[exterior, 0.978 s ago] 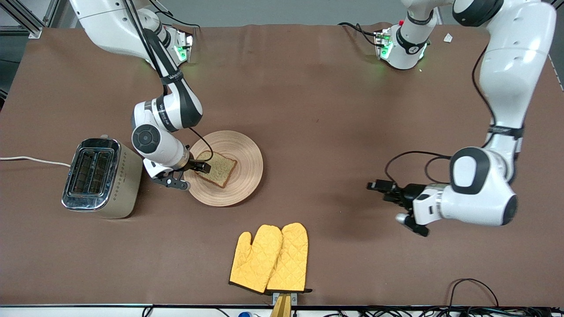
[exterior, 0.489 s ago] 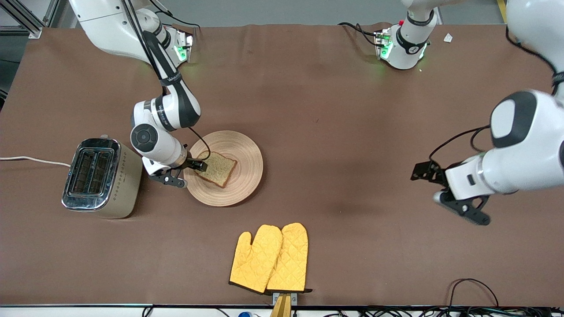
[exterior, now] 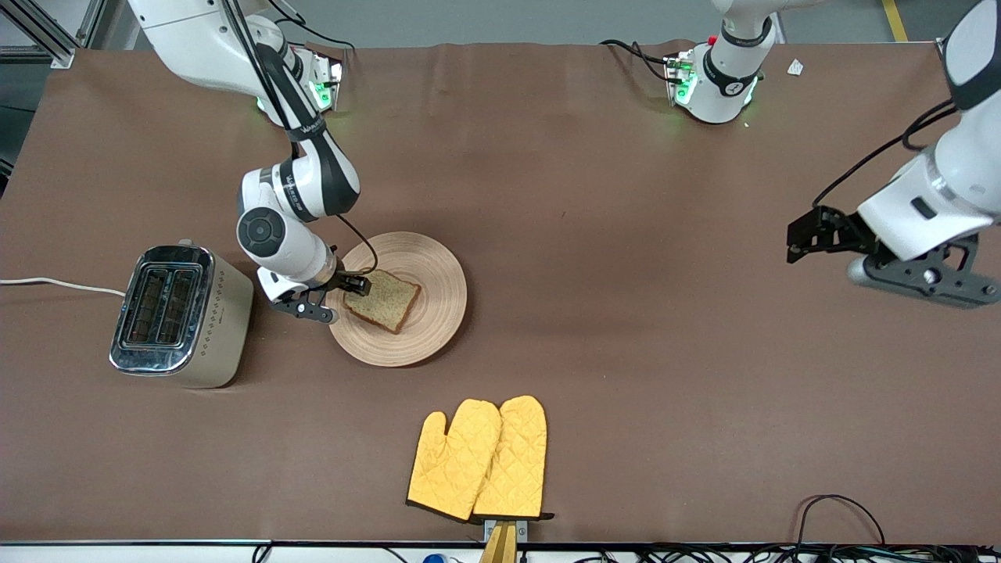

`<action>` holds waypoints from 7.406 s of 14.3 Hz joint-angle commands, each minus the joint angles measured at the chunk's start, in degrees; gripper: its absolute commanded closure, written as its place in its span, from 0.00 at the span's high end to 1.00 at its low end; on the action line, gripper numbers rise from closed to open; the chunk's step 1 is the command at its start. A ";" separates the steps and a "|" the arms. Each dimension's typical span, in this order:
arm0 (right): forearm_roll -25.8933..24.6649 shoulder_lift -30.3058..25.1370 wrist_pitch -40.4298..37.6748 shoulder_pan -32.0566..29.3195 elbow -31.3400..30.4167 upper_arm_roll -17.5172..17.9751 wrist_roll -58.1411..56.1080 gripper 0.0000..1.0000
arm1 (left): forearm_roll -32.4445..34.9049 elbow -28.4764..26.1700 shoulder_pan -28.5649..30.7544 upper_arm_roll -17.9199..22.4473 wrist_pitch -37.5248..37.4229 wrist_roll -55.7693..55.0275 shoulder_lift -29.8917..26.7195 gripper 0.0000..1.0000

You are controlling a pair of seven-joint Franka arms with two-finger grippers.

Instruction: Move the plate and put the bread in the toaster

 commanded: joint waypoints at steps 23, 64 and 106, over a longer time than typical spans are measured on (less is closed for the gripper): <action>0.92 -2.13 9.07 0.21 -5.76 0.01 -0.49 0.41 | -5.59 -20.62 -11.75 15.58 9.38 -7.10 -17.78 1.00; -52.96 -3.19 -52.01 -2.51 31.92 -1.75 -22.37 0.00 | -6.20 -20.71 -9.64 15.67 9.82 -6.49 -16.38 1.00; -15.58 8.07 -41.13 -22.97 41.34 -1.31 -17.10 1.00 | -6.11 -20.71 -9.64 15.76 9.55 -6.22 -16.46 1.00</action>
